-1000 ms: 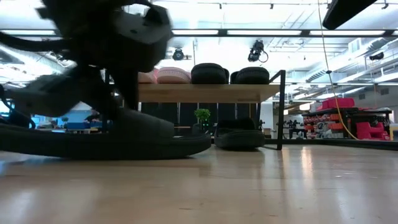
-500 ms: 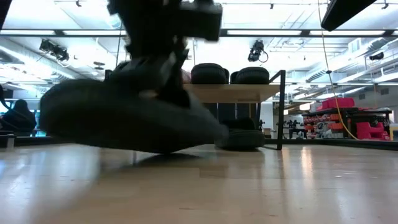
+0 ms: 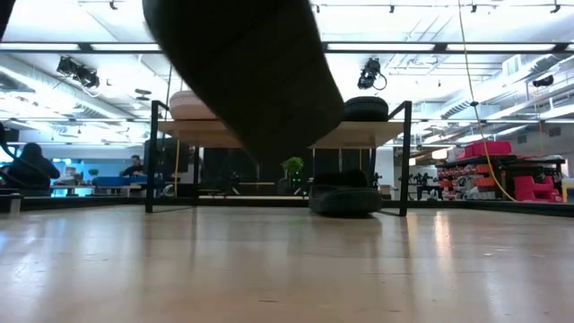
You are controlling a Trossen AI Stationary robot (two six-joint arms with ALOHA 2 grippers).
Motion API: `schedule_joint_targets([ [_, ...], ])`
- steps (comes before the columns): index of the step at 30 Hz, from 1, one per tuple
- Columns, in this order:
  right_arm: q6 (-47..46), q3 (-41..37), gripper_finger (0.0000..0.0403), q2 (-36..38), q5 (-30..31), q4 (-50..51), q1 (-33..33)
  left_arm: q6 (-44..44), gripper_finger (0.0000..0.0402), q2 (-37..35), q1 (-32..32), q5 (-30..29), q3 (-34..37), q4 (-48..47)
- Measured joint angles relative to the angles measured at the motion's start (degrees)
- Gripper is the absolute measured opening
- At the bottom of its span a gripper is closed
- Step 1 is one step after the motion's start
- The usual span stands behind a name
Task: Pick and place slides into the shelf
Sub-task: Move the black slipper under the shelf
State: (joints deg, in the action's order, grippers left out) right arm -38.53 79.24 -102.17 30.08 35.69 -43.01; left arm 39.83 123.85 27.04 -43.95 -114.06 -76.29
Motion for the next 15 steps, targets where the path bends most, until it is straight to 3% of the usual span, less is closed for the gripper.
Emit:
schedule_joint_targets([
  [10, 23.4, 0.0, 0.0006, -0.3, 3.1, -3.3, -2.5, 3.1, 0.0015, 0.0, -5.6, 6.5, 2.4, -0.4],
  [15, 33.4, 0.0, 0.0042, -0.3, 2.9, -8.0, -1.8, 3.0, 0.0023, 0.0, -6.9, 6.7, 2.4, 0.2],
])
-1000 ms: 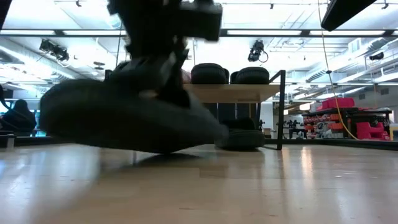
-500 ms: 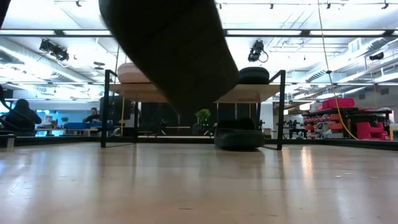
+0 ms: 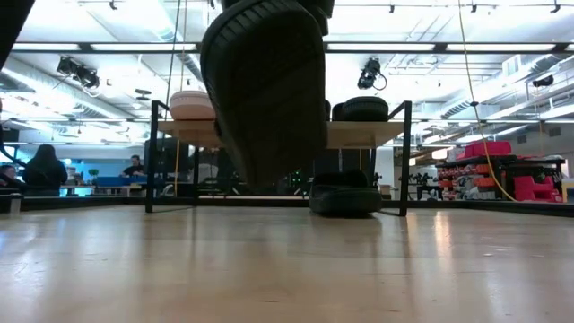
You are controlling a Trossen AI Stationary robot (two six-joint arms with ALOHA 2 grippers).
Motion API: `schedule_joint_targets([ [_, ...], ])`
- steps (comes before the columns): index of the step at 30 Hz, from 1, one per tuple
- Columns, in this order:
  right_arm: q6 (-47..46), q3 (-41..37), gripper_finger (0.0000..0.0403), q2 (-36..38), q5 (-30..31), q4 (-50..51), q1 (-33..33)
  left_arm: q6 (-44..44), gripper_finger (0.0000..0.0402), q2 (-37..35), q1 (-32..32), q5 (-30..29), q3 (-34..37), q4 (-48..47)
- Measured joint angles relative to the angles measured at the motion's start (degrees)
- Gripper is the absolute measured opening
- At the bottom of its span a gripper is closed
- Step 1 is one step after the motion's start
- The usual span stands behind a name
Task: Pick and place slides into the shelf
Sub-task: Move the black slipper under the shelf
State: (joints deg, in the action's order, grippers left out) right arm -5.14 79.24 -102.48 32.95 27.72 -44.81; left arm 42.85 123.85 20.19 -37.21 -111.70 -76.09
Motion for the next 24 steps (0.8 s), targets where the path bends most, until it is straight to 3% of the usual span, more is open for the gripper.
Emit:
schedule_joint_targets([
  [6, 6.9, 0.0, 0.011, 0.0, 0.3, -3.3, 2.8, -1.6, 0.0014, 0.0, -0.9, 0.0, 0.2, 0.0],
  [12, 7.3, 0.0, 0.016, -0.4, -0.4, -3.3, 2.7, -3.4, 0.0016, 0.0, -0.9, 0.0, 0.3, -1.1],
  [19, 2.8, 0.0, 0.0167, -0.4, -3.1, 0.2, -1.0, -7.9, 0.0014, 0.0, -0.7, 0.1, 0.3, -0.2],
  [24, -8.5, 0.0, 0.0156, -0.6, -0.3, 6.8, -3.2, -8.2, 0.0014, 0.0, -1.2, 0.0, 0.3, 0.2],
])
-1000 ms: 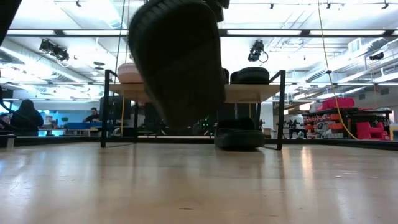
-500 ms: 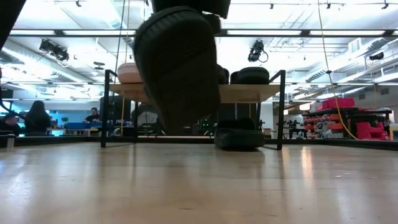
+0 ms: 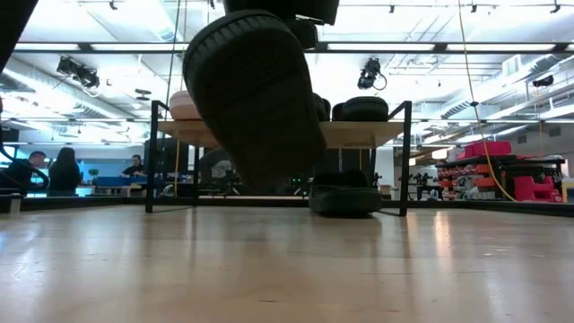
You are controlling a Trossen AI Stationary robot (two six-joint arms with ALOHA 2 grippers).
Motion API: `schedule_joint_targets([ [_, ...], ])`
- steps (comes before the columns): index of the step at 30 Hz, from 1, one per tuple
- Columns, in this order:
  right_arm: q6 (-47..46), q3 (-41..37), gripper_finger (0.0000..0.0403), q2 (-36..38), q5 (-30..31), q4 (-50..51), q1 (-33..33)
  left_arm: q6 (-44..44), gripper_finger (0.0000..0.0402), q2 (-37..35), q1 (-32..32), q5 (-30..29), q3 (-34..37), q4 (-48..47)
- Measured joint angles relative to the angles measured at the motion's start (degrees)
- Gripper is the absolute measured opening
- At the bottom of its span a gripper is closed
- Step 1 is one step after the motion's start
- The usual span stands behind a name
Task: Pick and place slides into the shelf
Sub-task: Move the black slipper under the shelf
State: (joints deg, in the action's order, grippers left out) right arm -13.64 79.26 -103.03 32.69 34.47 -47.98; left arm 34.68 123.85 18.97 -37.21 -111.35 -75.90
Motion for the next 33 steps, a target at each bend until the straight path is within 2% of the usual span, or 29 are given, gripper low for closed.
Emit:
schedule_joint_targets([
  [4, -4.0, 0.0, 0.0151, -2.8, 0.7, 4.2, -0.9, -2.6, 0.0017, -0.6, -0.3, 0.0, 0.0, 2.9],
  [8, -4.2, 0.0, 0.0151, -6.8, 2.7, 5.5, -0.9, -5.6, 0.0014, -0.9, -0.6, 0.0, 0.0, 6.7],
  [12, -7.3, 0.0, 0.0151, -9.4, 7.1, 6.1, -0.9, -2.7, 0.002, -0.9, -1.4, 0.4, 0.2, 6.6],
  [15, -11.1, 0.0, 0.015, -9.5, 7.7, 6.3, -0.9, -0.4, 0.0031, -0.7, -2.0, 0.8, 0.7, 6.9],
  [22, -15.2, 0.0, 0.015, -7.3, 7.6, 6.4, -1.1, 1.0, 0.0014, -0.5, -3.1, 2.6, 7.3, 10.4],
  [26, -15.8, 0.0, 0.015, -6.9, 7.5, 6.4, -1.3, 2.0, 0.0035, -0.9, -3.6, 0.3, 10.9, 11.6],
  [29, -15.9, 0.0, 0.015, -6.9, 7.5, 6.4, -1.3, 2.1, 0.0059, -0.5, -4.4, -4.8, 12.1, 10.5],
  [33, -16.7, 0.0, 0.015, -6.9, 7.5, 6.4, -1.3, 1.7, 0.0057, -0.3, -6.9, -7.3, 12.3, 9.8],
])
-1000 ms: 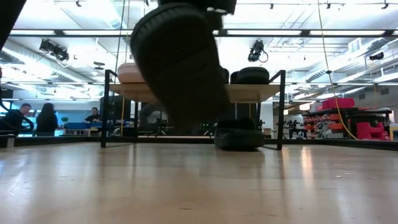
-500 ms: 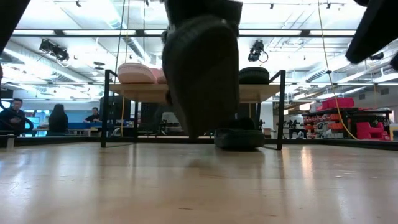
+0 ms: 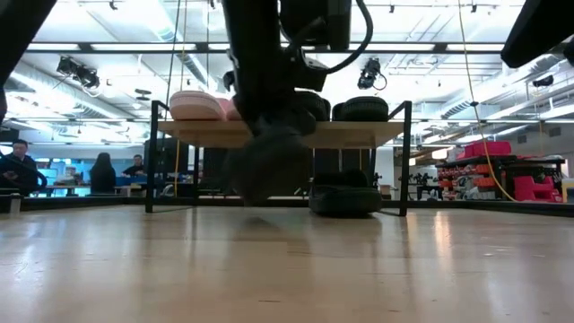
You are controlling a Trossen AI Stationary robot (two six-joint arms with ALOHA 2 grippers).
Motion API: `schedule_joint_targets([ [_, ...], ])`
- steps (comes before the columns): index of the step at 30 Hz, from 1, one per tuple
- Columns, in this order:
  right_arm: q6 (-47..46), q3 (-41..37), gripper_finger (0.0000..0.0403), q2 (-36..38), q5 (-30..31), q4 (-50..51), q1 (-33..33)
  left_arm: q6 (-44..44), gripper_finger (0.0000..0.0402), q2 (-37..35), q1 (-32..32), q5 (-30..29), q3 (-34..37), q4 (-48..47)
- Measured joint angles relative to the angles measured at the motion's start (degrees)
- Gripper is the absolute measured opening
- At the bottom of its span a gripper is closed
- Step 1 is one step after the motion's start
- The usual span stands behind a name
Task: Pick and place slides into the shelf
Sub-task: Move the black slipper under the shelf
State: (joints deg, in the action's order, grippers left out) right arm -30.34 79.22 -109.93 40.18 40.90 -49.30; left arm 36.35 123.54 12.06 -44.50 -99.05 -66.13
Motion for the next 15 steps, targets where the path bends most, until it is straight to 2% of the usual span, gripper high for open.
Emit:
schedule_joint_targets([
  [3, -0.1, 0.0, 0.015, 0.0, 0.0, 0.0, 0.0, -0.8, 0.0036, -0.1, -1.0, 0.5, -0.1, -0.8],
  [8, 0.1, 0.0, 0.015, 0.0, 0.0, 0.0, 0.0, -7.7, 0.0016, 0.0, -3.7, 0.0, 0.0, 1.0],
  [10, 0.1, 0.0, 0.015, 0.0, 0.0, 0.0, 0.0, -9.5, 0.0026, 0.0, -5.1, -0.2, 0.0, 1.8],
  [15, -0.1, 0.0, 0.015, 0.0, 0.0, -0.1, 0.0, -11.5, 0.0086, 0.0, -7.9, 1.9, 0.0, 2.8],
])
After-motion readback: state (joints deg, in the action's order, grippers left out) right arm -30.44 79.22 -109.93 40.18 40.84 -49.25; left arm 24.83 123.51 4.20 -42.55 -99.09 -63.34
